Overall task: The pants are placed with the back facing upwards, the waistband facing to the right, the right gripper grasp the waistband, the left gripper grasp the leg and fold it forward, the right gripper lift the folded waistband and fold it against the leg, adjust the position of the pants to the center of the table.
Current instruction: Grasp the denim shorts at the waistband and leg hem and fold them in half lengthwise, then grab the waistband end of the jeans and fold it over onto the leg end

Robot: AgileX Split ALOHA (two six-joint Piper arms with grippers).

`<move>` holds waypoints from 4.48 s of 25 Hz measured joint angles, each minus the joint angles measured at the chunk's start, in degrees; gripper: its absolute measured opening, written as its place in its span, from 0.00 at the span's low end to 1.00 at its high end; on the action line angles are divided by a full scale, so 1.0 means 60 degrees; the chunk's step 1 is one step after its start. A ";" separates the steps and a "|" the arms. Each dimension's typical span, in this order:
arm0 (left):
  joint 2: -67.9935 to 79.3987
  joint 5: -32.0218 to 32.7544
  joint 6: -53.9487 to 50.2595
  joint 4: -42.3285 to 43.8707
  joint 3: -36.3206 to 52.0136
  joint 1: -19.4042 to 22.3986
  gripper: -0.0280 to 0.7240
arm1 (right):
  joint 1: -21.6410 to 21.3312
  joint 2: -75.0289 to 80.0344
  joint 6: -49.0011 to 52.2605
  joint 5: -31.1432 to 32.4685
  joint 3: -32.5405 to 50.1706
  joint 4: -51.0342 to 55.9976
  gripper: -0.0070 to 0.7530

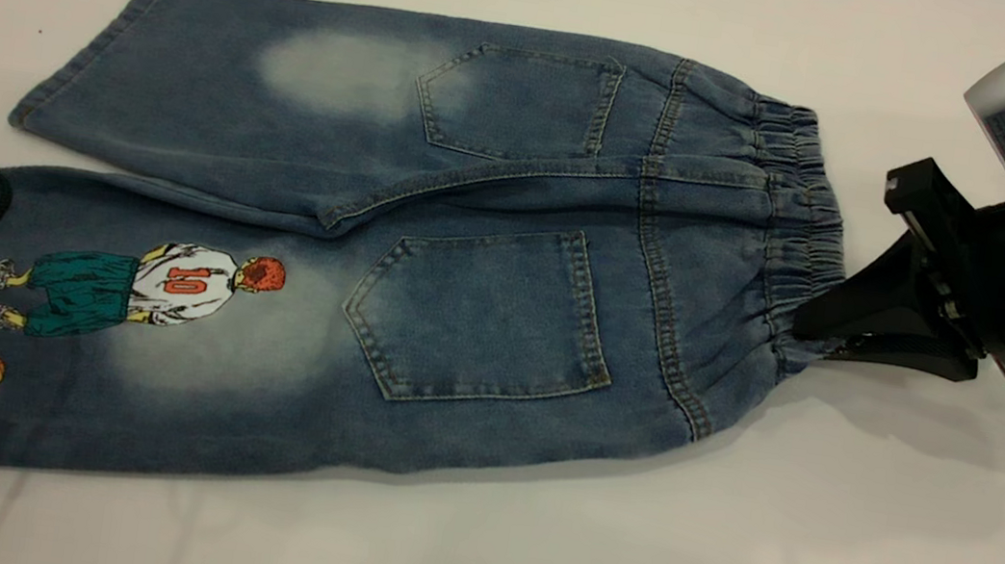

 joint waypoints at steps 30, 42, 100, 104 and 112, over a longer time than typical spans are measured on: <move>-0.2651 0.1193 -0.0295 -0.0306 -0.1871 -0.0011 0.10 | 0.0000 -0.1363 0.0231 0.1567 -0.0722 -0.0458 0.06; -0.1950 0.1202 -0.0295 -0.0306 -0.4143 -0.0011 0.10 | 0.0000 -0.1363 0.1334 0.0766 -0.2799 -0.0553 0.06; 0.2501 0.2068 0.0659 -0.1163 -0.7783 -0.2336 0.74 | 0.0010 0.0360 0.2114 0.2008 -0.5129 -0.2292 0.73; 0.3167 -0.0270 0.0804 -0.1009 -0.8112 -0.2501 0.74 | 0.0001 0.0360 0.2125 0.1999 -0.5129 -0.2292 0.73; 0.3322 -0.2969 0.0890 -0.0890 -0.9329 -0.2500 0.74 | 0.0001 0.0360 0.2152 0.1890 -0.5129 -0.2519 0.73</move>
